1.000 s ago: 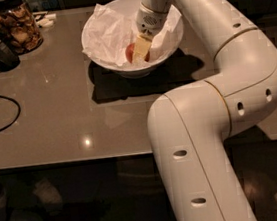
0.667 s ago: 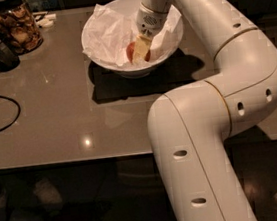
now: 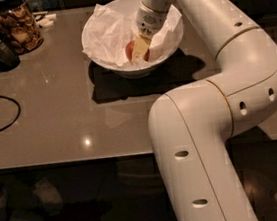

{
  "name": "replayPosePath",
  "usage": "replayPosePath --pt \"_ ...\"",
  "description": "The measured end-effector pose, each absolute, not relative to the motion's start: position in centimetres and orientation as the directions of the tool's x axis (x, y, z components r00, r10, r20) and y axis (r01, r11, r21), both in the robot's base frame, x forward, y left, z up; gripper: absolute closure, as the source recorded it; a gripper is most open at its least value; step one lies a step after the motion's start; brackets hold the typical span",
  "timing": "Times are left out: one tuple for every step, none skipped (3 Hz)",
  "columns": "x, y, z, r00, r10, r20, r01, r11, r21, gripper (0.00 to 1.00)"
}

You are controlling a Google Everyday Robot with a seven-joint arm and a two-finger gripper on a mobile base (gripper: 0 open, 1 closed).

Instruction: Pick apple from white bowl

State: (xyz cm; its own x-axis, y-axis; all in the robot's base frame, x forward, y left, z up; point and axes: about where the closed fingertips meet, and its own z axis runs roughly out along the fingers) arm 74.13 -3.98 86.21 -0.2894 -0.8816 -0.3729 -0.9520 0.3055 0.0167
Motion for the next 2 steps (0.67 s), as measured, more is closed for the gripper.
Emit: replayPosePath --pt "74.0 -4.4 88.2 -0.282 -0.876 -0.391 -0.948 0.317 -0.028 1.0" --pt "72.1 -5.3 93.1 -0.258 -0.863 -0.435 -0.941 0.326 -0.087 1.0"
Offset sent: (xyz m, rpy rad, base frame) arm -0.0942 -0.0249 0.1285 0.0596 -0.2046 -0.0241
